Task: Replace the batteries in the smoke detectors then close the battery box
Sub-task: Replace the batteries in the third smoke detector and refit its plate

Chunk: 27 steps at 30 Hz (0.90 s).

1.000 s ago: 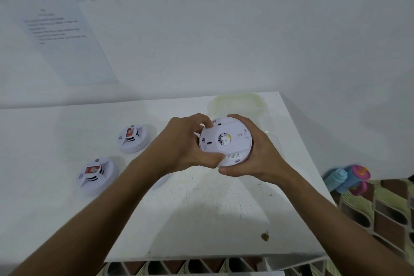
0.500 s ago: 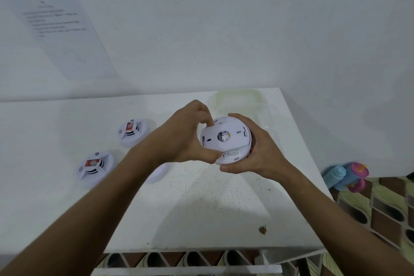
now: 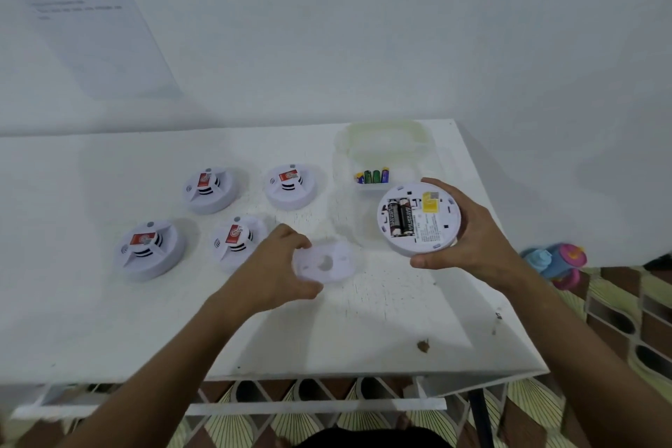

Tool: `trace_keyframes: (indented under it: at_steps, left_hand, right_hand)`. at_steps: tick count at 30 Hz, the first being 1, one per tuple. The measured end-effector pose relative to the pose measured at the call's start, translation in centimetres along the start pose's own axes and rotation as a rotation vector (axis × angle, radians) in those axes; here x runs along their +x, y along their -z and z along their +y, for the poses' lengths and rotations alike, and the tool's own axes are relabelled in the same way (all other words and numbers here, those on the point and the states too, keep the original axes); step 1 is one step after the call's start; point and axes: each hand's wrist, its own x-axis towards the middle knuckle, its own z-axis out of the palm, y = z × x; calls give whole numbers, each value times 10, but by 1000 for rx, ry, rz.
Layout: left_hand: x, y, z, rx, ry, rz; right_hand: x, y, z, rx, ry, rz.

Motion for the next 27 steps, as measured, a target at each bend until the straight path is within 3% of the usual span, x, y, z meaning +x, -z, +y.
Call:
trace_keyframes:
  at_steps: [9,13,17,22,27]
  left_hand:
    - [23,-15,-15,129,17,-155]
    - [20,7,1,59,-7,-99]
    - [18,38,40,-69,-170,71]
    - [22,60,80,-110,-312,-5]
    - [29,60,86,-65,-281,-23]
  right_hand:
    - [1,-6,2,-14,15,-12]
    - [3,-11,0,-40,35,-40]
    - [9,-18,-5,-43,59,-69]
    - [17,-27,-14,-29,120,-84]
    - [20,-29,-15,8,162,-41]
